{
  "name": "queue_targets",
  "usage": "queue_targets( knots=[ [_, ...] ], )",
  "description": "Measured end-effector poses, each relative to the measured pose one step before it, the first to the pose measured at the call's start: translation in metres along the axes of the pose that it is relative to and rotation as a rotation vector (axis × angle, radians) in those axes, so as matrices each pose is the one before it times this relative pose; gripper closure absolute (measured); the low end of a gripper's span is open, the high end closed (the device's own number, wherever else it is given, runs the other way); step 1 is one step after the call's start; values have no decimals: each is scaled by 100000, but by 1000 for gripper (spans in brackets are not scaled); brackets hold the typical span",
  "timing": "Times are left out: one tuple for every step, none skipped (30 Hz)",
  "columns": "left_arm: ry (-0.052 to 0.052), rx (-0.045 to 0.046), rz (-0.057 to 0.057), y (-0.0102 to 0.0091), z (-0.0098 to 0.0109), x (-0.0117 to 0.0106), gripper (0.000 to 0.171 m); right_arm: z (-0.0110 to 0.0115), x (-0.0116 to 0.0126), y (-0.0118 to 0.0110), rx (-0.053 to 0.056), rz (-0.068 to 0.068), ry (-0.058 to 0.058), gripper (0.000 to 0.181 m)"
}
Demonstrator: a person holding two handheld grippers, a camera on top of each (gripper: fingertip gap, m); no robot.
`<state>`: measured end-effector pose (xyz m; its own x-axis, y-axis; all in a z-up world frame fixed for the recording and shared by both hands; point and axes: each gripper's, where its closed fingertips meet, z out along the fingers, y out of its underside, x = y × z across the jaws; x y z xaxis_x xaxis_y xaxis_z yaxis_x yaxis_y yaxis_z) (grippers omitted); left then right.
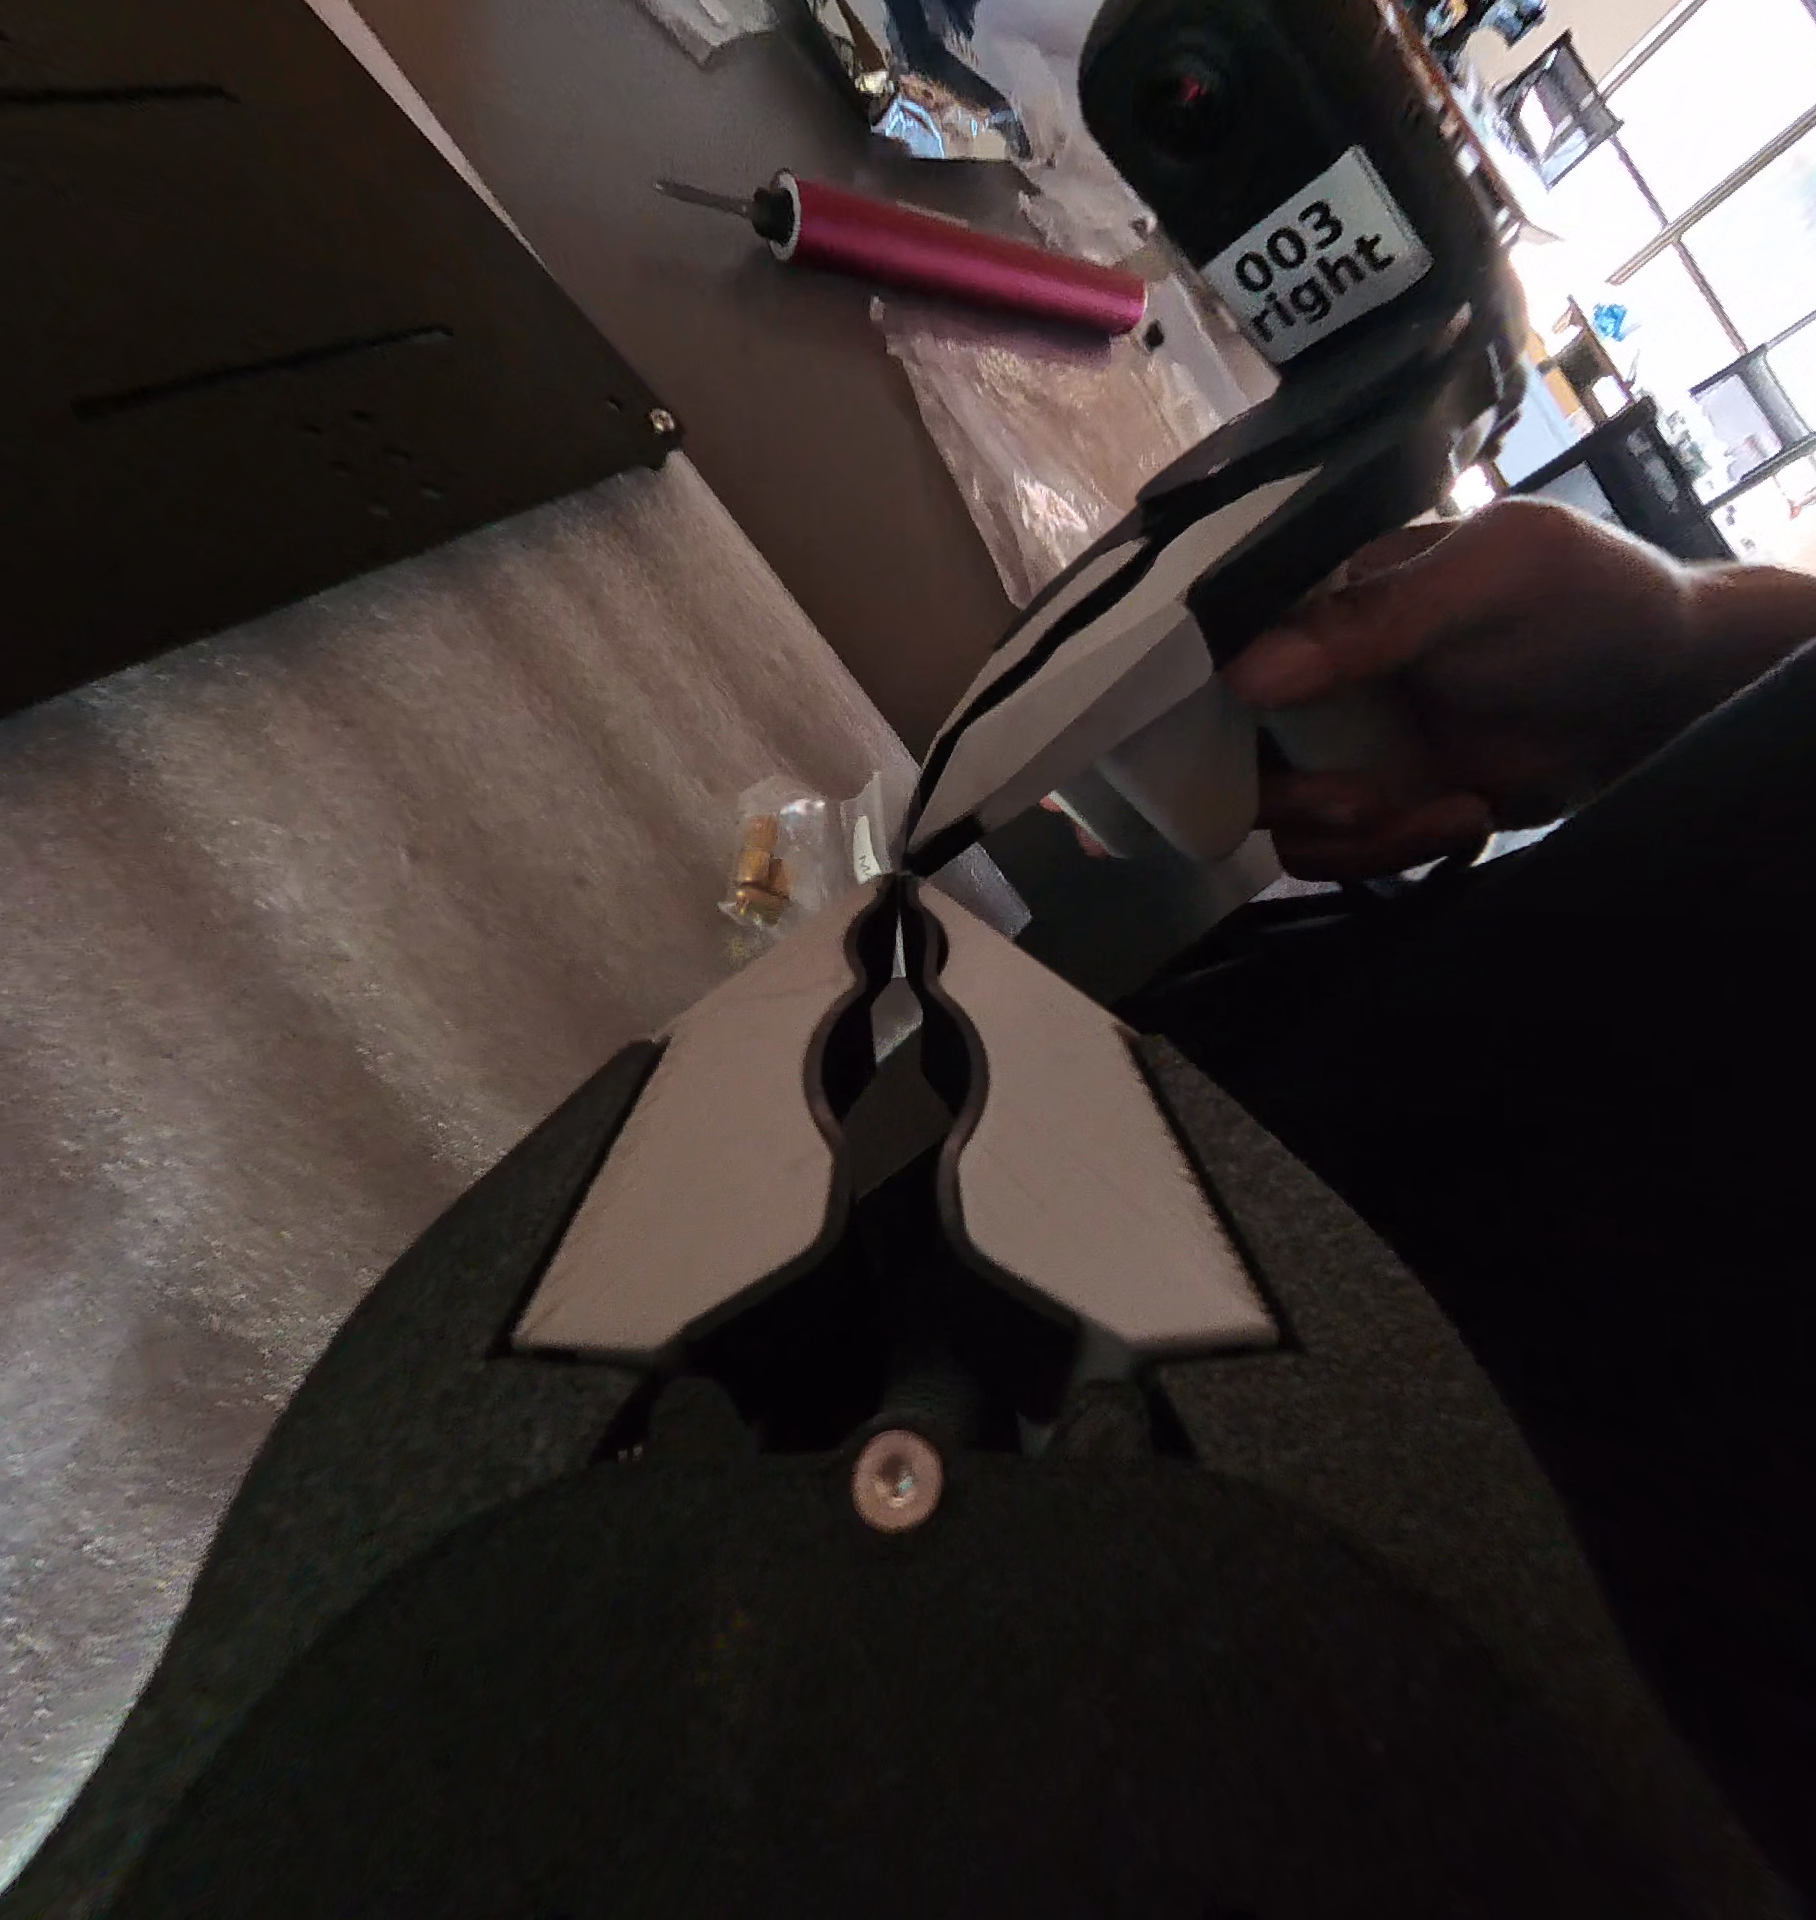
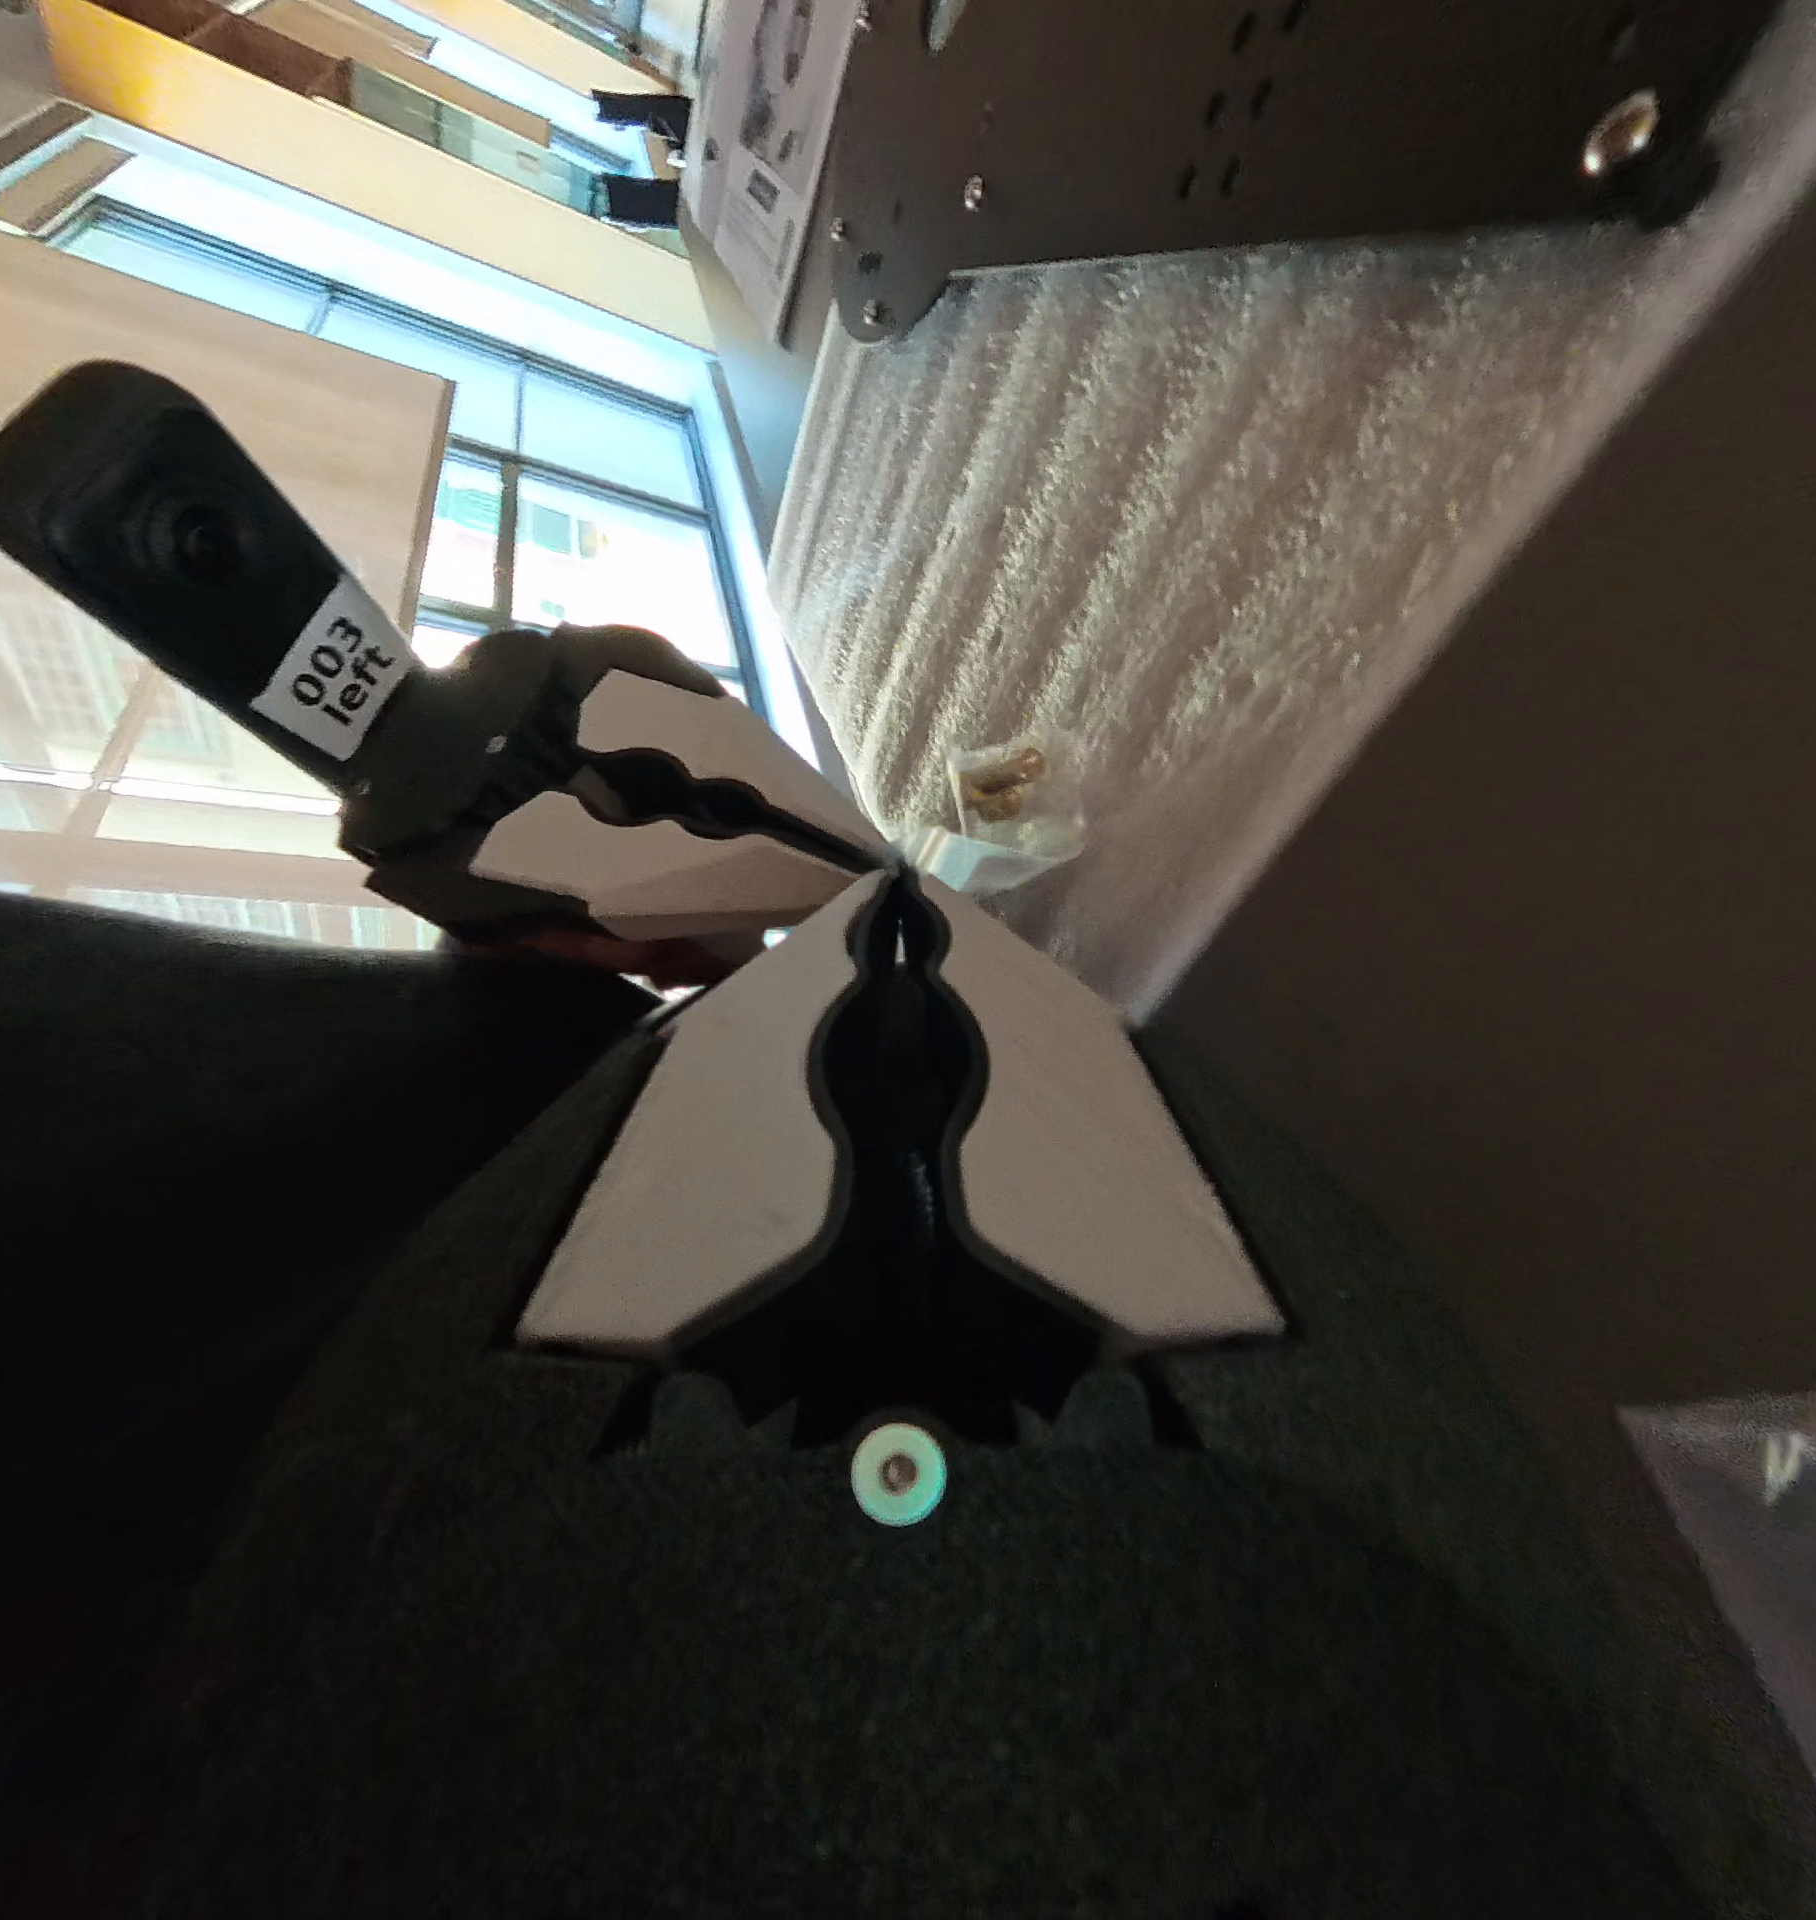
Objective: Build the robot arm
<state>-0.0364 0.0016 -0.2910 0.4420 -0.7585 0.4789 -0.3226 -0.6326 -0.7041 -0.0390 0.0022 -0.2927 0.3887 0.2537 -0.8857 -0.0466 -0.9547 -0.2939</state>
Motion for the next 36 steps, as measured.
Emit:
queue_targets(
  knots=[
    [-829, -1024, 1353, 149, 129, 22, 171, -82, 182, 191, 583, 30, 2180, 181],
    [-726, -573, 962, 50, 101, 15, 171, -75, 127, 70, 1049, 548, 1735, 181],
    [-606, 40, 702, -51, 59, 17, 171, -68, 210, 81, 844, -151, 2250, 181],
    [-1225, 857, 652, -173, -9, -113, 171, -45, 358, 149, 558, -613, 3394, 181],
    [-1741, 1748, 140, -353, -160, -273, 171, -142, 994, 233, 247, -1509, 7052, 181],
    [-1927, 2094, -289, -477, -322, -424, 171, -184, 637, 166, 944, -985, 3789, 181],
    [-2103, 1057, 409, -359, -353, -468, 171, -185, -246, -72, 1996, 2628, -2556, 181],
    [-677, 196, 1868, -210, -335, -174, 171, -194, -600, -327, 3063, 3745, -4460, 181],
    [860, 378, 602, -196, -247, 68, 171, -161, -307, -473, 3645, 1097, -1379, 181],
    [1345, 1701, -1994, -344, -226, 72, 171, -100, -481, -584, 3861, -2446, -1034, 181],
    [2323, 2037, -3388, -368, -175, 136, 171, -34, -835, -637, 3746, -3192, -2705, 181],
    [2007, 1459, -3155, -259, -124, 68, 171, 25, -880, -575, 2987, -1848, -3318, 181],
    [1092, 1279, -2600, -216, -85, -73, 171, 166, -553, -215, 267, -599, -2115, 181],
    [1709, 1297, -2450, -212, -97, 28, 171, 200, -412, -254, 880, -844, -1714, 174],
    [2060, 1528, -2548, -256, -104, 96, 171, 139, -277, -315, 1872, -557, -1327, 169],
    [1366, 1419, -2187, -242, -115, 27, 171, 181, 50, -112, 355, 489, 52, 167],
    [1102, 759, -1425, -123, -84, 21, 171, 188, -254, -70, 238, 241, -2113, 165],
    [677, 522, -1143, -72, -61, -20, 171, 160, -383, -159, 836, 455, -2767, 163],
    [965, 302, -879, -21, -42, 50, 171, 163, -232, -130, 564, 382, -1830, 163],
    [1222, 69, -499, 9, -23, 147, 171, 162, -99, -98, 443, -45, -891, 163],
    [546, -18, -402, 32, -6, 72, 171, 171, 82, 8, -134, -87, 130, 163],
    [437, -234, -114, 71, 24, 87, 171, 156, 9, -23, 204, 10, -342, 164],
    [-258, -351, 276, 84, 38, -13, 171, 121, -108, -92, 708, 628, -1051, 166],
    [-393, -237, 413, 47, 35, -23, 171, 115, -63, -30, 289, 886, -883, 170],
    [560, -169, 209, 30, 30, 144, 171, 106, 48, 34, -117, 281, 54, 173],
    [410, -49, -164, -10, 2, 102, 171, 61, 137, 39, -12, -420, 820, 176],
    [-446, -155, 394, 2, 11, -19, 171, 16, 41, -59, 376, 124, 161, 178],
    [-637, -351, 1619, 27, 15, -24, 171, 1, -4, -97, 627, 623, -367, 180],
    [-342, -486, 1636, -4, -1, -10, 171, 27, -17, -36, 278, 1006, -716, 181],
    [-25, -725, 941, 6, -9, -23, 171, 31, 17, -23, -78, 1361, -690, 181],
    [-183, -875, 1021, 26, 0, -74, 171, 30, 64, 47, -498, 459, -328, 181],
    [-512, -599, 1042, 25, -13, -111, 171, 40, 102, 4, -408, -66, 302, 181],
    [-382, 17, -73, -25, -3, -98, 171, 57, 42, -42, -133, 31, 528, 181],
    [-16, 705, -1917, -88, -28, -137, 171, 59, 101, -67, 263, -484, 1235, 181],
    [-62, 1110, -3846, -119, -34, -266, 171, 65, 239, -61, 265, -354, 2484, 181],
    [-359, 1313, -4638, -115, -26, -344, 171, 107, 224, 7, 171, -636, 2579, 181]
  ],
)
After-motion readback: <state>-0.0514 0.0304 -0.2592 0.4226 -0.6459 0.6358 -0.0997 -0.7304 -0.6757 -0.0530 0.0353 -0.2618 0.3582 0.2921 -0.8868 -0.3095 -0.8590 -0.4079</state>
